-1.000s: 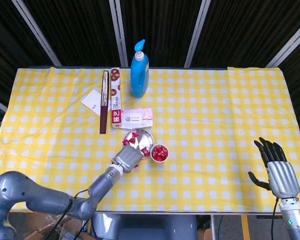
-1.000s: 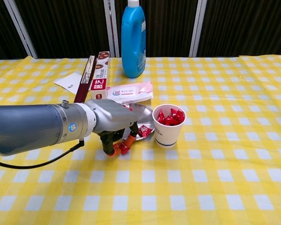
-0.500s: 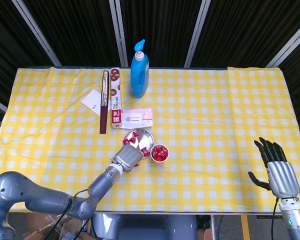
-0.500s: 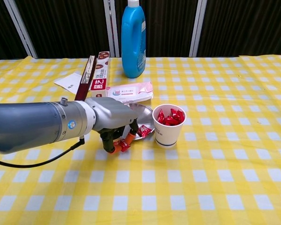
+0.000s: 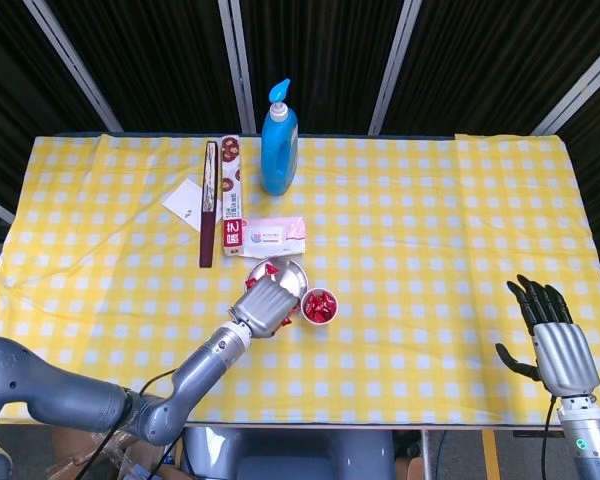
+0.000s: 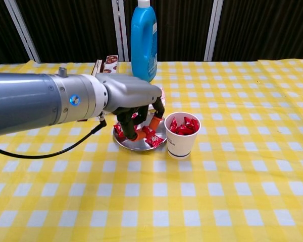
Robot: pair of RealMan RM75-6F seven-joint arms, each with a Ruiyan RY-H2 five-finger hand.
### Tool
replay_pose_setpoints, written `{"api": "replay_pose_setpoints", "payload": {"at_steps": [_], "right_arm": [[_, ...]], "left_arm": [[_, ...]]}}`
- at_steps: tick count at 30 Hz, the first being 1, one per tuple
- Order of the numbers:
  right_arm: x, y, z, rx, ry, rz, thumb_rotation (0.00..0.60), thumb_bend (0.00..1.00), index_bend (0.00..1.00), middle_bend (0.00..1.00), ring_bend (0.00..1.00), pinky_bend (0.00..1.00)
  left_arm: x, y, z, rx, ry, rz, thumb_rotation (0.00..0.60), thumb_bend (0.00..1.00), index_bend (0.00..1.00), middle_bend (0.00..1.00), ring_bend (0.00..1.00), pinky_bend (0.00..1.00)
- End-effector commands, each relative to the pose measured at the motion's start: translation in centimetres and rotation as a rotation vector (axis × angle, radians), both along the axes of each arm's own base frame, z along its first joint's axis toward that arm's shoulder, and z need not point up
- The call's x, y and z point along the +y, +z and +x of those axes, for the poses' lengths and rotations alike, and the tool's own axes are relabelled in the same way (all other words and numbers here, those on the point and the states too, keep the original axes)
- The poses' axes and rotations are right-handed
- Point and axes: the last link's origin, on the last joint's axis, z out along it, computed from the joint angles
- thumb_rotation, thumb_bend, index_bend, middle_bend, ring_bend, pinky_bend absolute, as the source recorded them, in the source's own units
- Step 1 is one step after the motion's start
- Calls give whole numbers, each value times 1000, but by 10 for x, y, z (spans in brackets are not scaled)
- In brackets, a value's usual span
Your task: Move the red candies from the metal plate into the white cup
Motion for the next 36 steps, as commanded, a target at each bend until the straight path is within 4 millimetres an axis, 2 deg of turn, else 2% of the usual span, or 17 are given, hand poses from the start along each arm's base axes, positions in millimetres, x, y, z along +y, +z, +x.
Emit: {"api": "replay_pose_setpoints", "payload": {"at_steps": [1,6,12,23,30,36], "right_arm": [[0,0,0,-3,-1,0,600,356,0,0,0,0],[0,0,0,-6,1,1,600,356,0,0,0,0],[-1,1,0,-11,-3,2,600,356,0,0,0,0],[-1,1,0,-10,-3,3,600,356,0,0,0,0],[0,1,0,-6,-1,1,600,356,0,0,0,0],[0,1,0,-4,2,0,600,356,0,0,0,0]], "left_arm": [[3,7,16,-55,-17,10,600,470,544,841,891,933],[8,5,31,-100,-39,30,600,469,522,840,890,933],[14,-10,41,-95,-58,28,600,463,511,832,887,933],[18,-29,49,-59,-61,20,600,323,451,802,876,933],[18,-23,51,-116,-45,40,600,309,393,770,851,933],[22,-4,47,-204,-32,82,600,309,339,713,814,932]]}}
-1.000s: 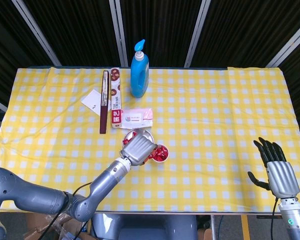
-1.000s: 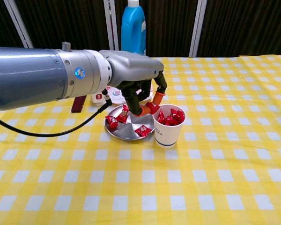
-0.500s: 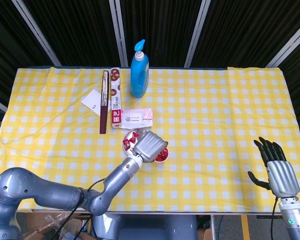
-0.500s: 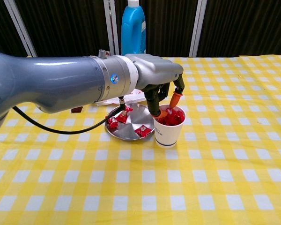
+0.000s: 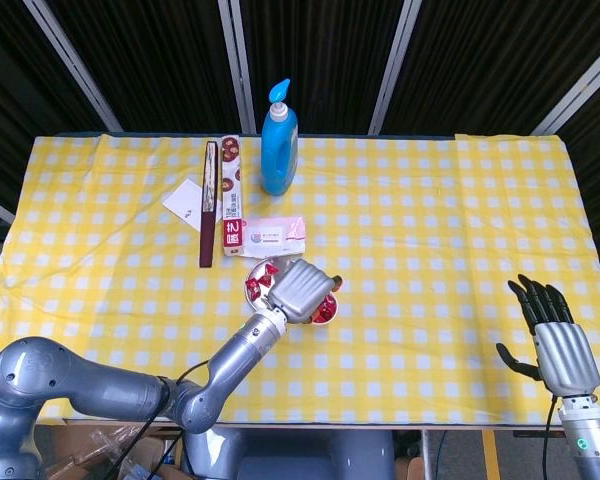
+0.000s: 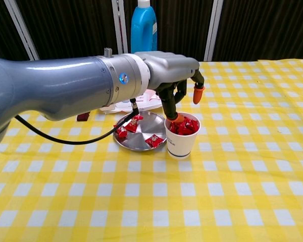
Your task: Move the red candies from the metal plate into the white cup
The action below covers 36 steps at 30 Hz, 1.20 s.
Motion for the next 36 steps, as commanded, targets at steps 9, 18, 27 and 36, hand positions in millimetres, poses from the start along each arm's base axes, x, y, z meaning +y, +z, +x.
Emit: {"api": "replay_pose_setpoints", "payload": {"at_steps": [9,18,27,36], "right_arm": [[0,0,-1,6,-1,-1,600,356,0,0,0,0],[-1,1,-2,16,-3,-4,600,356,0,0,0,0],[-1,-2,-3,115,24,-26,600,356,0,0,0,0],[1,-4,-5,185,41,-64,600,356,0,0,0,0]], "left_arm": [[11,43,-33,-109,93,100,600,304,307,586,663,775],[-19,99,-100,-197,199,288,600,212,106,85,148,317],[-95,161,-215,-69,325,436,600,147,0,0,0,9],[-154,201,-288,-88,395,526,600,146,0,0,0,4]]}}
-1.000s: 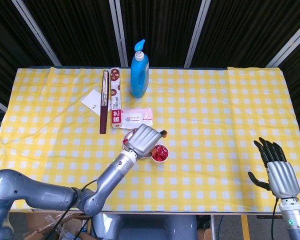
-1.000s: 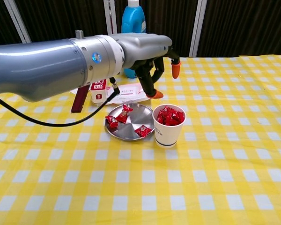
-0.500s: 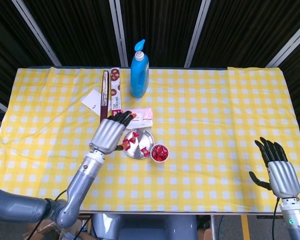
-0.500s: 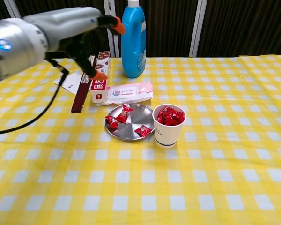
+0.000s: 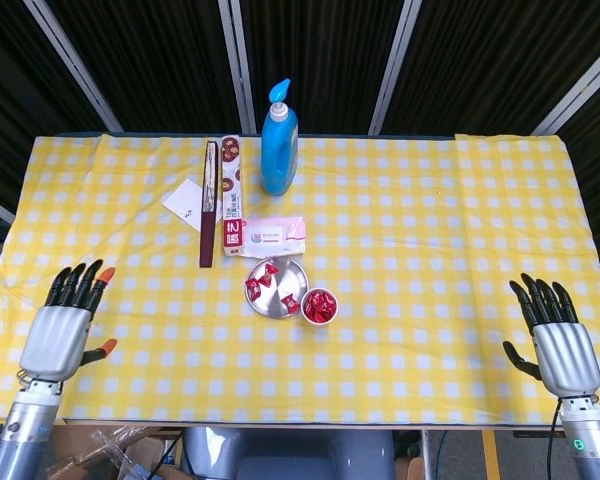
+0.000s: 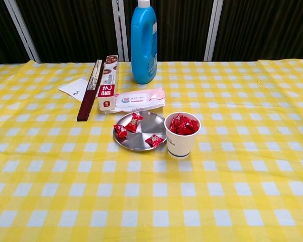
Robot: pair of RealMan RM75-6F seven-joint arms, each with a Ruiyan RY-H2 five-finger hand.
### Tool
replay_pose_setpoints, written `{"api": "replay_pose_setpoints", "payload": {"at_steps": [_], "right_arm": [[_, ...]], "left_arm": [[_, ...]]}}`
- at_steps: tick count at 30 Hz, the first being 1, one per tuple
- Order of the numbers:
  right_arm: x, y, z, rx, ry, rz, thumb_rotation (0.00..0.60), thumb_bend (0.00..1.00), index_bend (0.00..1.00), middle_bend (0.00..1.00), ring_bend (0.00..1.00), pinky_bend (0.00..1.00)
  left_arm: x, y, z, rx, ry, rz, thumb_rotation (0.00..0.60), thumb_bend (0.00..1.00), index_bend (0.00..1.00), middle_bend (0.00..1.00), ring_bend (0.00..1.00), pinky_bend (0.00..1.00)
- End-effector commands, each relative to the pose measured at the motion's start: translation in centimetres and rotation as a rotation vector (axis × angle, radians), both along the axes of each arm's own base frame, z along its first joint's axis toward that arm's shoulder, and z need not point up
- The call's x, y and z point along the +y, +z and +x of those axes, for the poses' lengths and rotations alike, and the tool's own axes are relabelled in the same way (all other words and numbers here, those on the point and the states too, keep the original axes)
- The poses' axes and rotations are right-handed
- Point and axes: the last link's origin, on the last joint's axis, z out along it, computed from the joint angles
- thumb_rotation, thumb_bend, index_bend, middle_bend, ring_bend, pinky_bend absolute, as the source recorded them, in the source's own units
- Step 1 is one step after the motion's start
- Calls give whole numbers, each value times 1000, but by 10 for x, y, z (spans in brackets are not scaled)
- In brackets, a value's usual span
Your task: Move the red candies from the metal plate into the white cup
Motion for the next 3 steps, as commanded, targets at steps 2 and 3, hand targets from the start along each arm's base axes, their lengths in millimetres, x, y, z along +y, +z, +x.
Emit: {"api": "replay_pose_setpoints", "payload": {"at_steps": [2,3], "right_arm": [[1,-2,-1,15,2,-10,600,356,0,0,0,0],[1,-2,-1,17,0,-13,600,356,0,0,0,0]], "left_arm": [[-27,25,-41,28,27,48,600,146,0,0,0,4],[-29,29,-47,33,36,54,600,146,0,0,0,4]]}}
